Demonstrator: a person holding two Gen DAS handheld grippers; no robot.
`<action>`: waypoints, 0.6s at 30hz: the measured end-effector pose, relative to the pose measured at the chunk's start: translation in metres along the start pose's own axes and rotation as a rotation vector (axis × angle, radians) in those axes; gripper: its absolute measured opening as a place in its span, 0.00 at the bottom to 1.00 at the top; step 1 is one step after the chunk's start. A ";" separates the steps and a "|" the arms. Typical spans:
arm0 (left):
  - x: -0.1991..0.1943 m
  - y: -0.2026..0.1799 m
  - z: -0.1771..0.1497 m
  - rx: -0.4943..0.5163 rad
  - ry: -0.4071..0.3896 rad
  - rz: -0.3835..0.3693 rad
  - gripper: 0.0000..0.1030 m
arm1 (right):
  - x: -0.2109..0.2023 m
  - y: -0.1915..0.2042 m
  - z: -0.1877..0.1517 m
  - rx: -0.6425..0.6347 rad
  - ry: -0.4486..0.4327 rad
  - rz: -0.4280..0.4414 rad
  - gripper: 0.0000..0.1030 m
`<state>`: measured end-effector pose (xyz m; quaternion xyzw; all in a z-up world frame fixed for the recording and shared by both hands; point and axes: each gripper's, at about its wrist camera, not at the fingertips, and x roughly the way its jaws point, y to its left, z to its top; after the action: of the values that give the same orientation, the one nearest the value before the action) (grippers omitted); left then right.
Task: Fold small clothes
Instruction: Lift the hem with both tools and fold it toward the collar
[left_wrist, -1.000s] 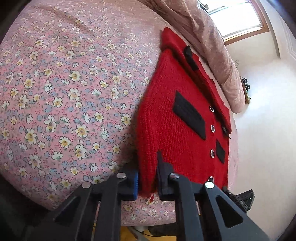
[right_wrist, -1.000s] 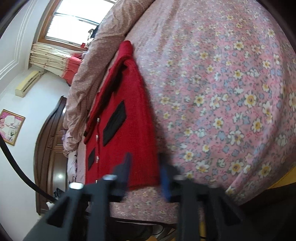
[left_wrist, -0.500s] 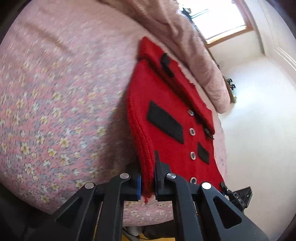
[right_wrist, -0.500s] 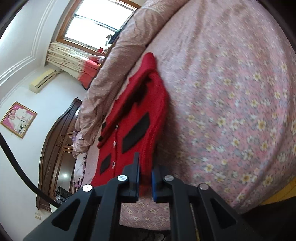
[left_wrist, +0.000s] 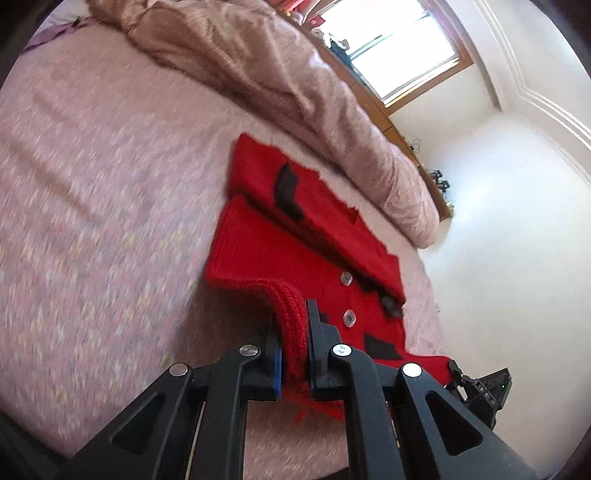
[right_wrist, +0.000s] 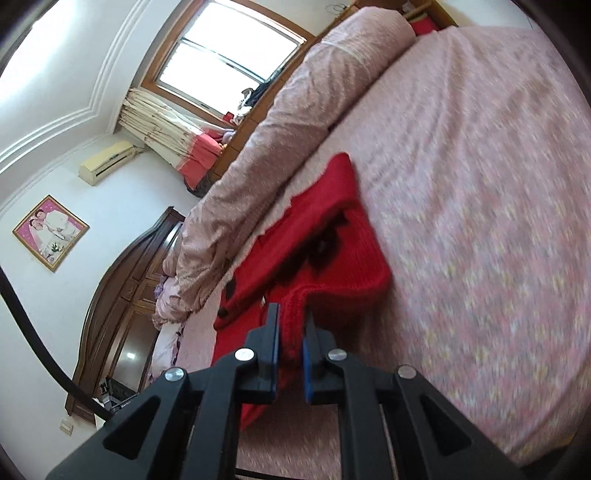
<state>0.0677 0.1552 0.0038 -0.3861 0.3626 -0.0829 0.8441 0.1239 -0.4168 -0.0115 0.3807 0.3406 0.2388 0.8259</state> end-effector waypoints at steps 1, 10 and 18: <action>0.004 -0.007 0.004 0.003 -0.005 -0.007 0.03 | 0.002 0.003 0.006 -0.007 -0.004 0.006 0.09; 0.032 -0.047 0.073 0.063 -0.085 -0.019 0.03 | 0.032 0.032 0.083 -0.076 -0.105 0.048 0.09; 0.098 -0.056 0.159 0.084 -0.104 0.065 0.03 | 0.106 0.039 0.165 -0.076 -0.141 0.038 0.09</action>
<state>0.2538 0.1699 0.0594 -0.3421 0.3269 -0.0506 0.8795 0.3111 -0.4008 0.0581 0.3714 0.2650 0.2396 0.8570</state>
